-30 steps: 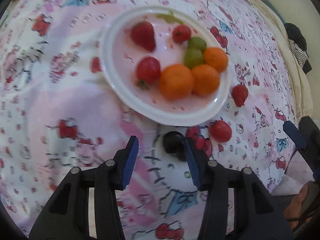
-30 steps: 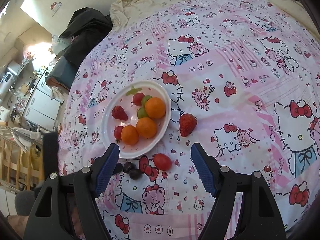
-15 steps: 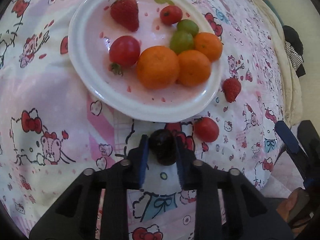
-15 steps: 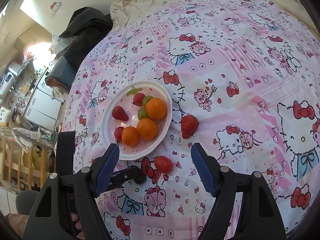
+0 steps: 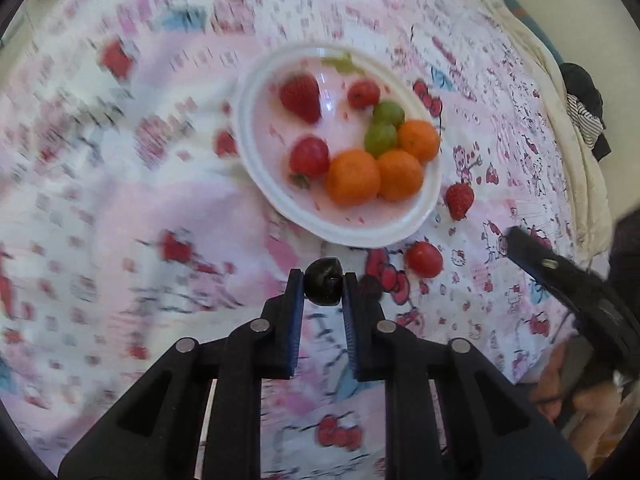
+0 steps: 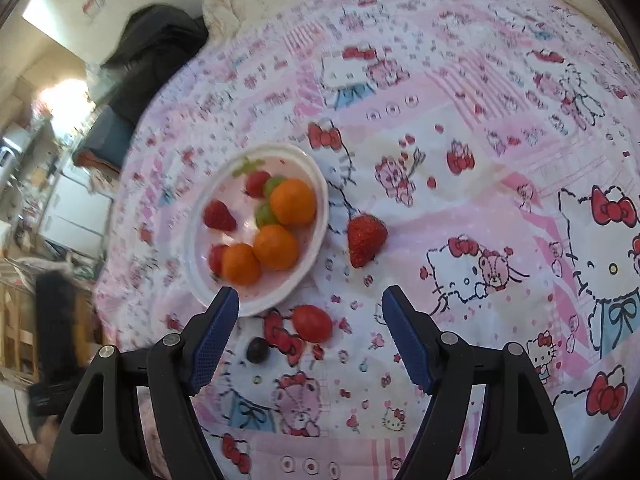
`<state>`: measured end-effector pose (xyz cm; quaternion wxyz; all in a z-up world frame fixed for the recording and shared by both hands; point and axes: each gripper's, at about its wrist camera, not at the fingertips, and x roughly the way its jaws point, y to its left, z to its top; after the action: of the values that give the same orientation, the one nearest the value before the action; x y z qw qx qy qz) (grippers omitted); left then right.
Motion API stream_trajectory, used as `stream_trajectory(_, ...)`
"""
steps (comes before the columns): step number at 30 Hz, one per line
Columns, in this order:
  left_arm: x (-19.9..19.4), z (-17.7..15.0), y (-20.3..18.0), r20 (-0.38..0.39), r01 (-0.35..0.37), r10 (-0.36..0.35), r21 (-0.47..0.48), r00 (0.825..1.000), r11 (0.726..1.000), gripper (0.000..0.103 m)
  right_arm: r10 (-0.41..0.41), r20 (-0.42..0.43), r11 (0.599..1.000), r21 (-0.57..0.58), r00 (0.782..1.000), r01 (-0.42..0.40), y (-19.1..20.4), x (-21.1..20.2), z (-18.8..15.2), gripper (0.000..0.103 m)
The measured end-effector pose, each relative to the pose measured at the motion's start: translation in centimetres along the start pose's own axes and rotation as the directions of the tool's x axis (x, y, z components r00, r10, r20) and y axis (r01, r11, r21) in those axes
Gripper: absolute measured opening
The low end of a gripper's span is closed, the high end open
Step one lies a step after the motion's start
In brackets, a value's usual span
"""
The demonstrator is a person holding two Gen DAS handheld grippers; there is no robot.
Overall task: Organize fruits
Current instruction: 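Grasp a dark plum with the left gripper while the right grasps a red tomato, then release the plum into the plate with the left gripper while the right releases the tomato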
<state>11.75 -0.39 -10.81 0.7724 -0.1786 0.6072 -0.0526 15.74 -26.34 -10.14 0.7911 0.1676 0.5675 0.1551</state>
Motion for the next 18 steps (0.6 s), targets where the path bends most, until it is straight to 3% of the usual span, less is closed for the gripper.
stream_trajectory(2,-1.2,0.0,0.5,0.022,-0.024,0.024,0.011,0.999,1.000,0.015,-0.049,-0.041,0.998,-0.029,0.998,0.048,0.2,1.3,0.2,0.076)
stream_trajectory(6,-2.7,0.2,1.6,0.050,-0.061,0.060,0.017,0.997,0.998,0.015,-0.126,-0.146,0.984,-0.145,0.981,0.105,1.2,4.7,0.2,0.058)
stream_trajectory(13,-3.4,0.2,2.8,0.077,-0.066,0.066,-0.005,0.995,0.998,0.015,-0.184,-0.234,0.953,-0.279,0.955,0.115,3.4,7.9,-1.4,0.057)
stream_trajectory(17,-3.2,0.1,3.1,0.082,-0.067,0.067,-0.010,0.994,0.998,0.015,-0.222,-0.223,0.928,-0.347,0.949,0.135,4.4,8.6,-2.0,0.033)
stream_trajectory(18,-3.2,0.1,3.1,0.085,-0.070,0.070,-0.006,0.994,0.998,0.015,-0.214,-0.220,0.929,-0.346,0.952,0.129,4.4,8.4,-2.0,0.033)
